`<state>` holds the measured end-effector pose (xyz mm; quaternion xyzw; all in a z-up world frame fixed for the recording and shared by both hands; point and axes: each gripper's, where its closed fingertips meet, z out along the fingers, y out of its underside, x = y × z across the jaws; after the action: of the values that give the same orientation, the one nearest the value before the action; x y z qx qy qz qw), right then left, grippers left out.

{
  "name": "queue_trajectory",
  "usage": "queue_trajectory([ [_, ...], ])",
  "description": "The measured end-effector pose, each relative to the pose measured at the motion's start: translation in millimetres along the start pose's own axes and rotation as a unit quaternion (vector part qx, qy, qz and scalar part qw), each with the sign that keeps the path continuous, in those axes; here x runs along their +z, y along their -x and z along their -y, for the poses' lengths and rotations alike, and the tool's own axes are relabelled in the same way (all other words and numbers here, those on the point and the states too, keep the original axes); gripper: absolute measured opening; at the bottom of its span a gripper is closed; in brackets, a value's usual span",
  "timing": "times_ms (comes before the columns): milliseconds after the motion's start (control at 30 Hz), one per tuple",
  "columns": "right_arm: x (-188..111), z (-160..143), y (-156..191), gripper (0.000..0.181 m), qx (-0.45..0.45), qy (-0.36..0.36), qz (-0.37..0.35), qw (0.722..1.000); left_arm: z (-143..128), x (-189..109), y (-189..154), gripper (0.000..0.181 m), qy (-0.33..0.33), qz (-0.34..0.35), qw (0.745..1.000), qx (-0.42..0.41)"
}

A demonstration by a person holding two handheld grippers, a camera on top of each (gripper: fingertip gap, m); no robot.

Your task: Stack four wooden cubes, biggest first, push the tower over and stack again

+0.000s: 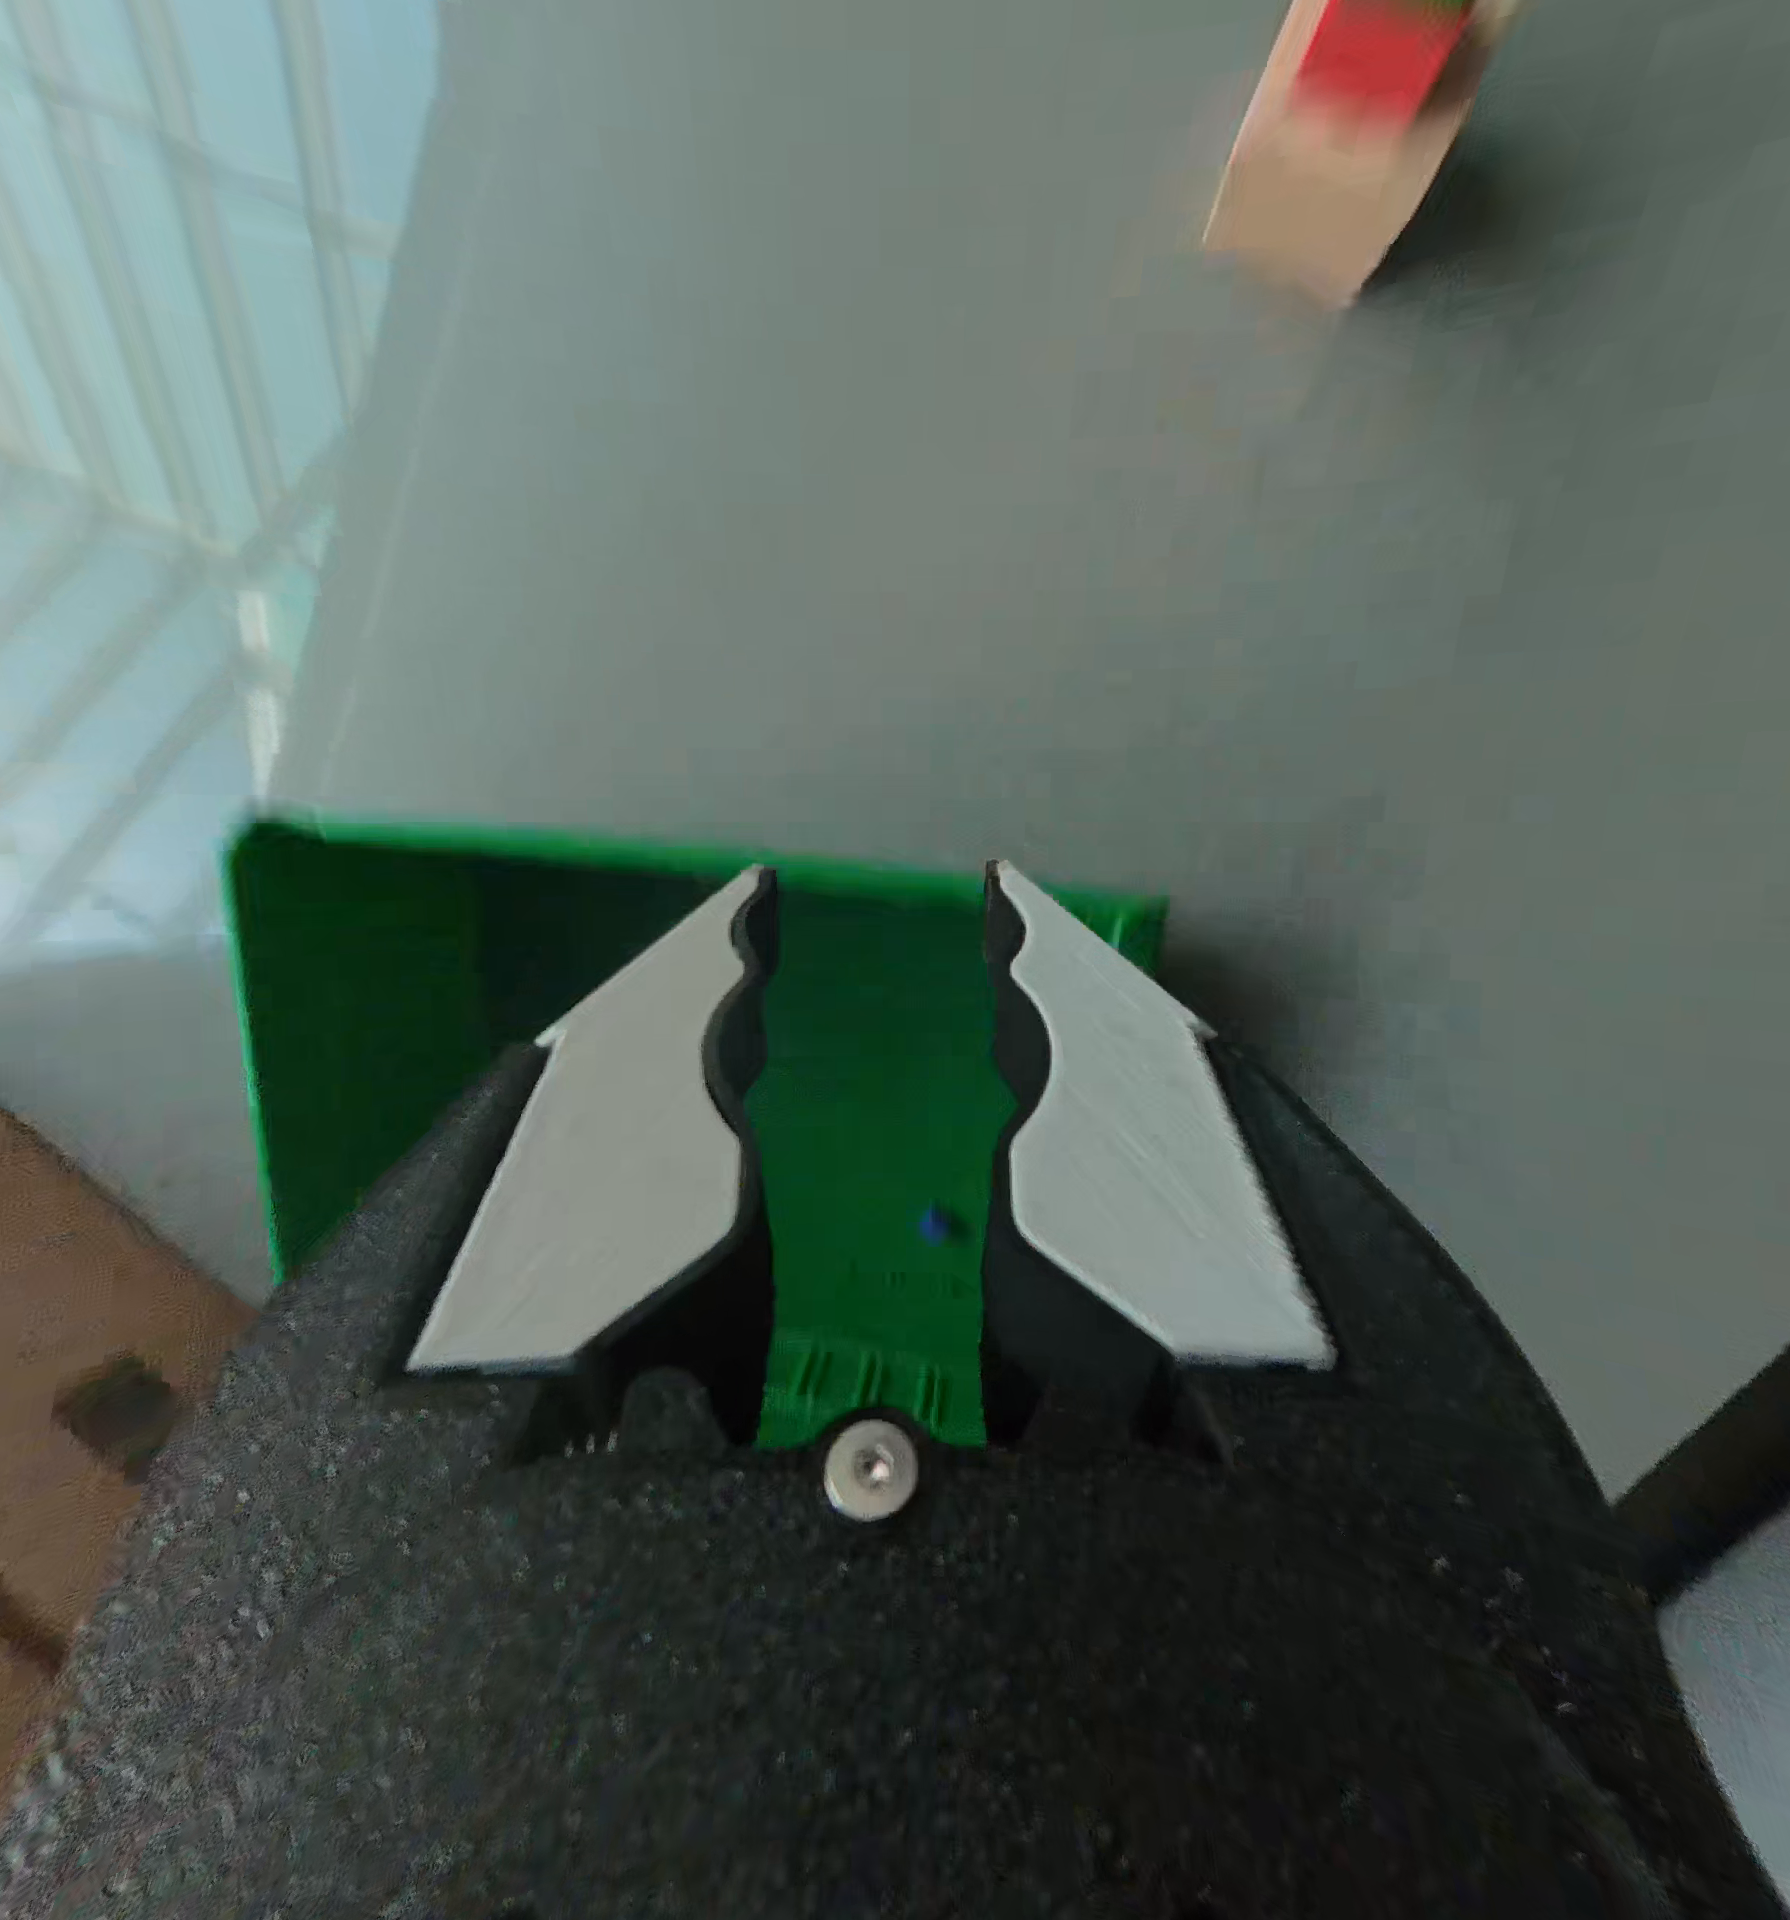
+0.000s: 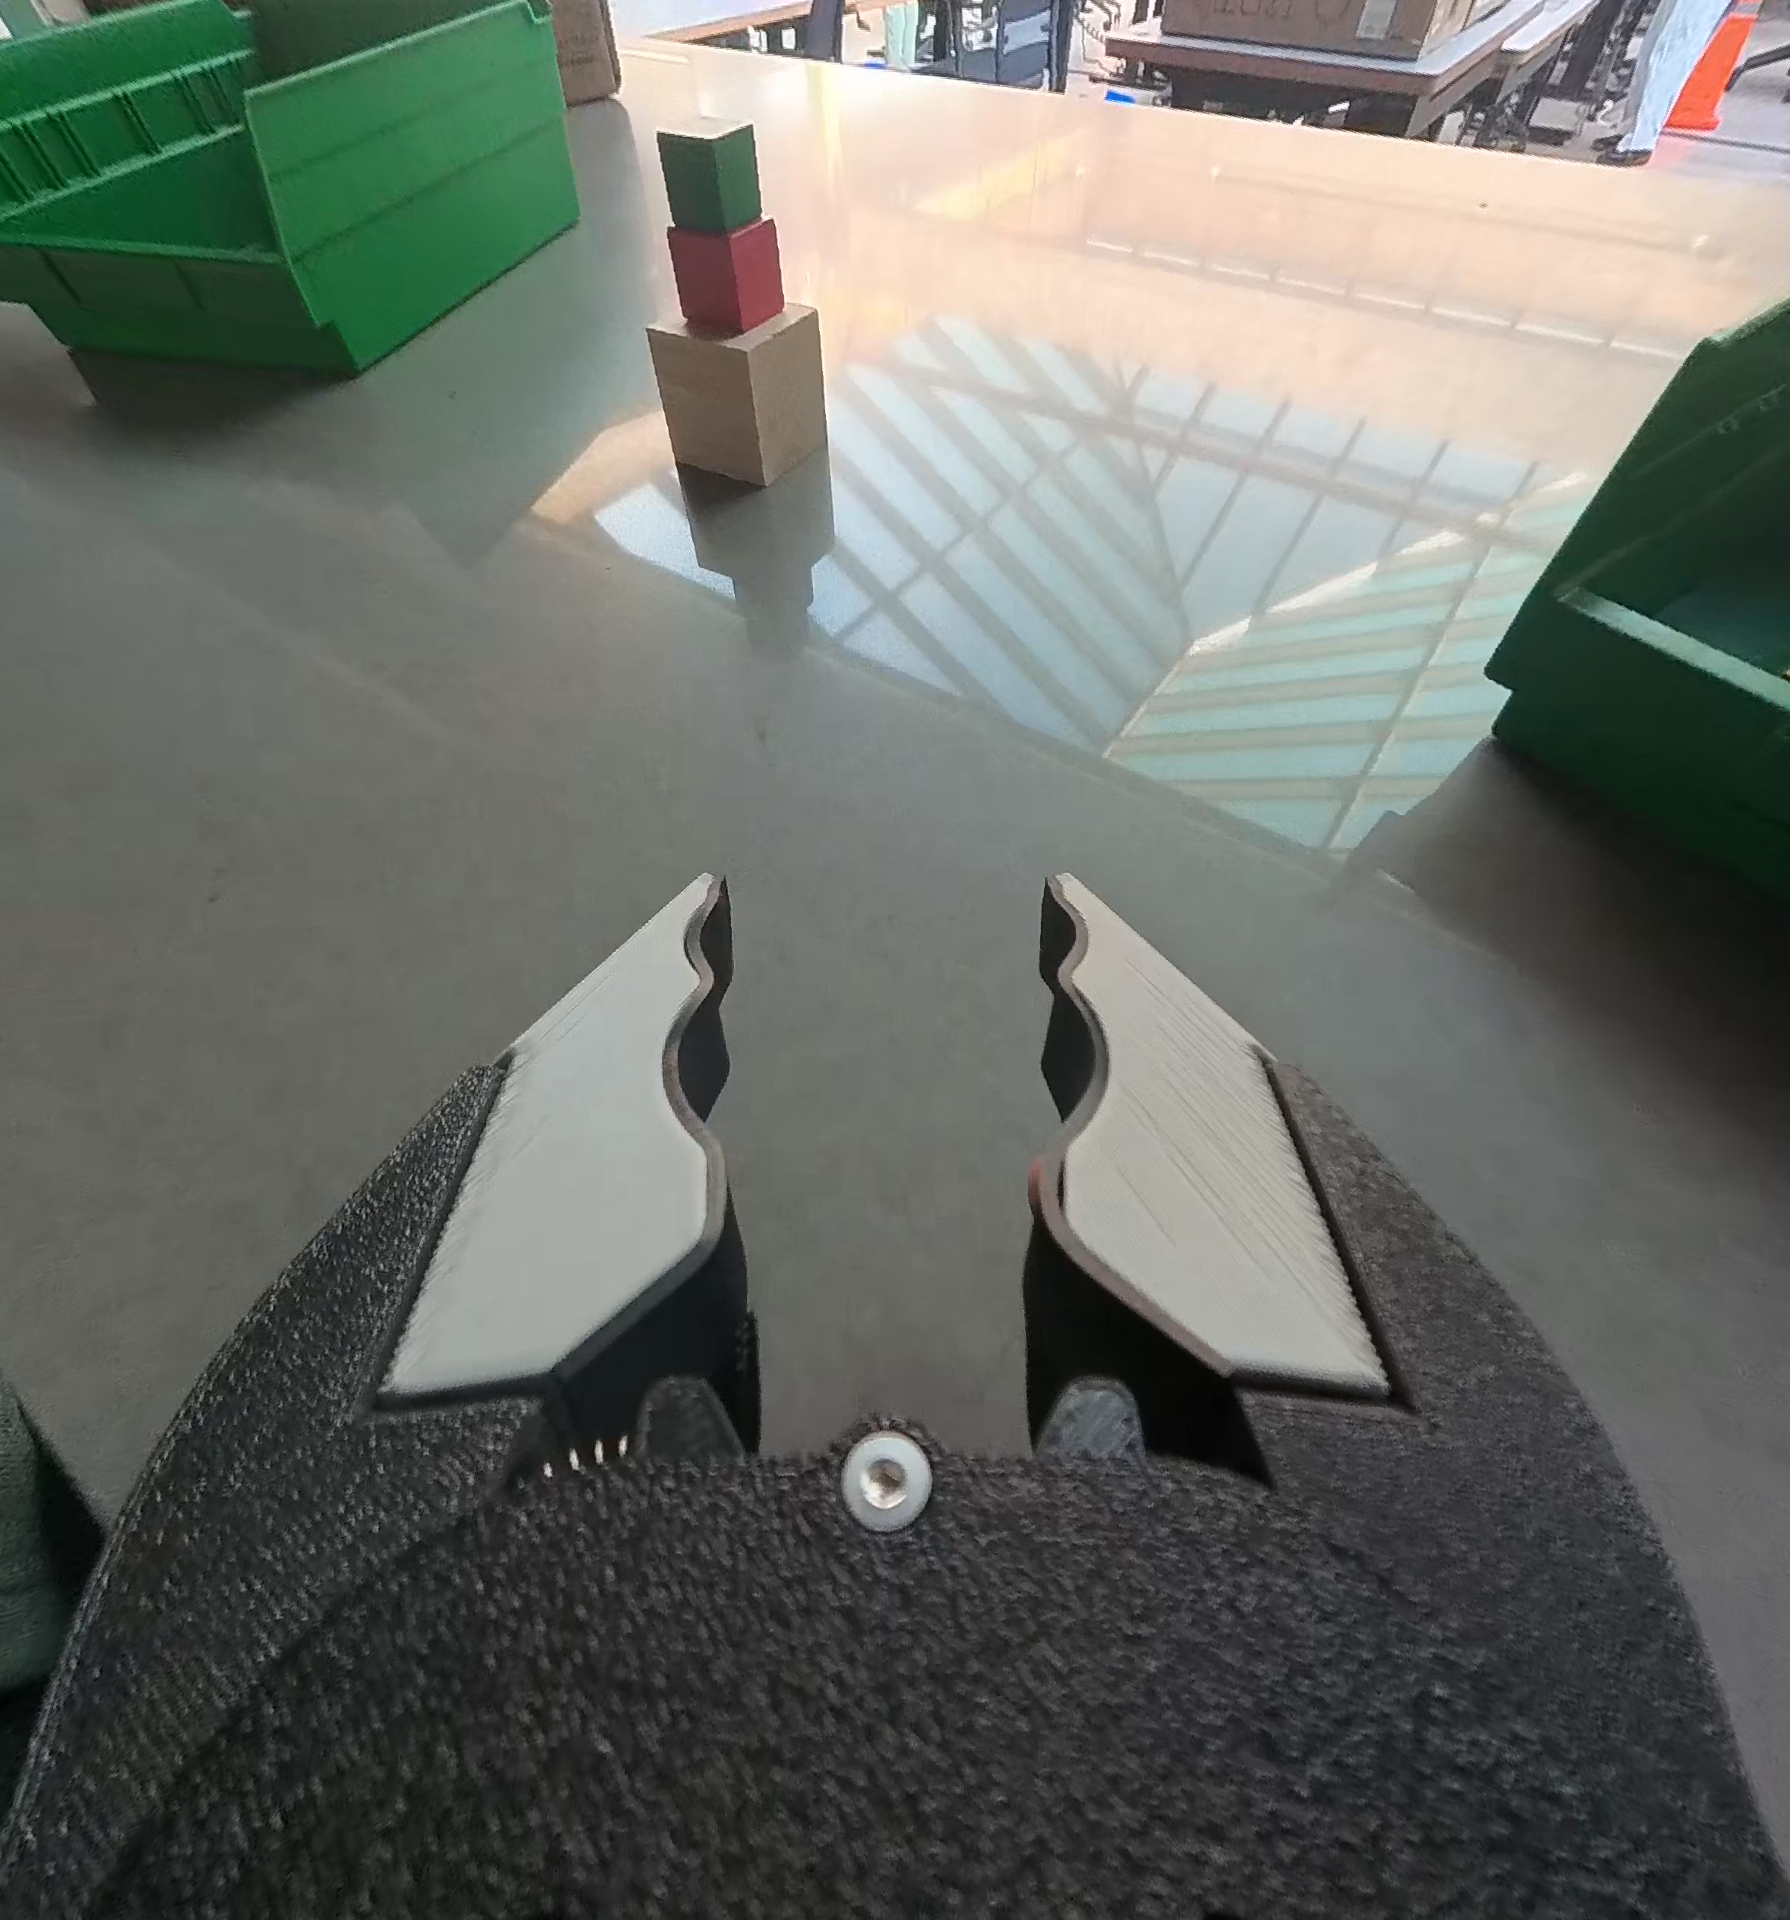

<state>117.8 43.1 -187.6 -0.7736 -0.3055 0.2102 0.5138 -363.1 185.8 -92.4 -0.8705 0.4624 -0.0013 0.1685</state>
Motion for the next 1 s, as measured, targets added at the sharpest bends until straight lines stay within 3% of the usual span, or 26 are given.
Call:
queue_trajectory([
  [167, 2, 1, 1, 0.06, -0.002, 0.001, 0.002, 1.0, -133, 39, -3, 0.041, 0.164, -0.029, 0.986, -0.026],
  [300, 4, 1, 1, 0.06, -0.003, 0.004, -0.001, 1.0, -180, 58, -13, 0.037, 0.219, -0.051, 0.973, -0.052],
  [600, 8, 1, 1, 0.06, -0.005, 0.014, -0.003, 1.0, -208, 82, -18, 0.027, 0.261, -0.062, 0.963, -0.01],
  [1000, 7, -3, 0, 0.06, -0.002, 0.024, -0.01, 1.0, -214, 95, -12, 0.012, 0.265, -0.041, 0.959, 0.086],
])
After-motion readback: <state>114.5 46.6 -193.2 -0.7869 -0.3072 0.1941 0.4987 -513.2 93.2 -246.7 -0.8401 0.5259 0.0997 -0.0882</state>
